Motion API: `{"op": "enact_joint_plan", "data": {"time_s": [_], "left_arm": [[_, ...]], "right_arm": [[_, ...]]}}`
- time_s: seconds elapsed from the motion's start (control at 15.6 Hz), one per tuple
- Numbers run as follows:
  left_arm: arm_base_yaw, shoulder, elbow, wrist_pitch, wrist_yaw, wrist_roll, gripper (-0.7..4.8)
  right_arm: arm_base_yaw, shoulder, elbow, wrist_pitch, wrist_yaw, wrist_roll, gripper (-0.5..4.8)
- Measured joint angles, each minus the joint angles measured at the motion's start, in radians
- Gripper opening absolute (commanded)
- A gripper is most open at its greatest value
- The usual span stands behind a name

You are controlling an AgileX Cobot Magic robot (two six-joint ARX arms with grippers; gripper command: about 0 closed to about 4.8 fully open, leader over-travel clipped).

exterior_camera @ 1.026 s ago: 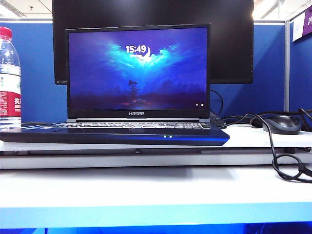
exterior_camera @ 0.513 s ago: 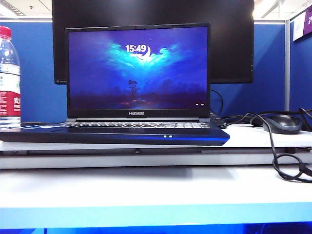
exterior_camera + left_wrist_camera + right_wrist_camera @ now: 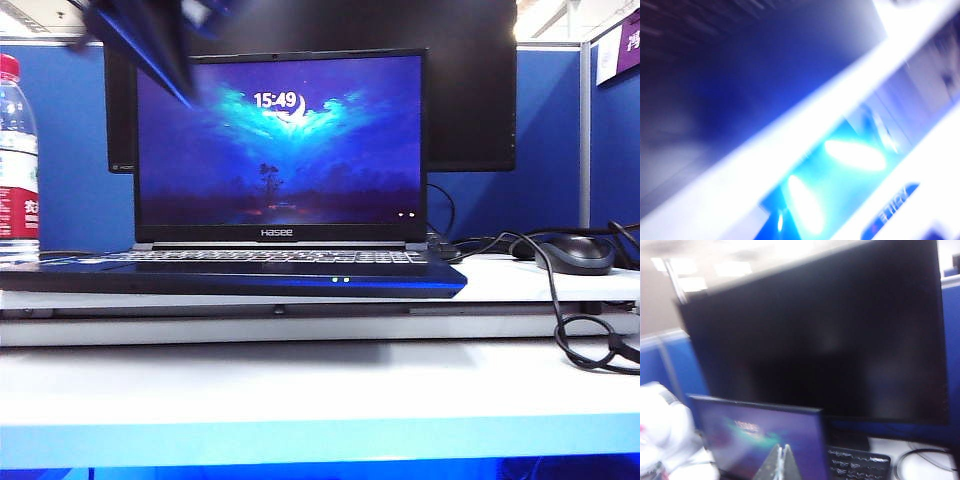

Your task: Close the lid of the black laptop.

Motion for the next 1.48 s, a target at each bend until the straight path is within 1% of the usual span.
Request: {"op": "enact_joint_plan", "data": {"time_s": [0.06, 0.13, 0.19, 0.32, 0.38, 0.45, 0.51, 0.71, 0.96, 1.28, 1.48], "left_arm": [[-0.004, 0.017, -0.02, -0.009, 0.005, 0.013, 0.16], [0.013, 0.019, -0.047, -0.006, -0.006, 0.019, 0.16], [0.014, 0.016, -0.092, 0.016, -0.012, 0.036, 0.16], [0.008, 0.018, -0.173, 0.008, -0.063, 0.085, 0.17], [0.013, 0.017, -0.204, 0.032, -0.07, 0.095, 0.17], [0.011, 0.018, -0.263, 0.09, -0.079, 0.098, 0.17], [0.01, 0.018, -0.282, 0.116, -0.08, 0.098, 0.17], [0.01, 0.026, -0.322, 0.209, -0.08, 0.101, 0.17], [0.01, 0.029, -0.37, 0.339, -0.09, 0.078, 0.17], [0.01, 0.044, -0.373, 0.31, -0.088, 0.064, 0.17], [0.009, 0.048, -0.373, 0.343, -0.088, 0.06, 0.17]], "right_arm": [[0.002, 0.058, 0.048, -0.015, -0.015, -0.027, -0.05], [0.001, 0.16, 0.134, -0.001, -0.048, -0.039, -0.05], [-0.005, 0.241, 0.185, -0.016, -0.054, -0.05, -0.06], [0.001, 0.449, 0.306, -0.105, -0.151, -0.057, -0.06], [0.002, 0.51, 0.332, -0.129, -0.166, -0.058, -0.06], [0.0, 0.586, 0.38, -0.14, -0.166, -0.062, -0.05], [0.0, 0.626, 0.41, -0.134, -0.166, -0.077, -0.05], [-0.034, 0.757, 0.51, -0.134, -0.154, -0.106, -0.06], [-0.04, 0.915, 0.602, -0.138, -0.151, -0.114, -0.06], [-0.051, 1.053, 0.696, -0.109, -0.143, -0.116, -0.06], [-0.051, 1.111, 0.726, -0.107, -0.187, -0.115, -0.05]]}}
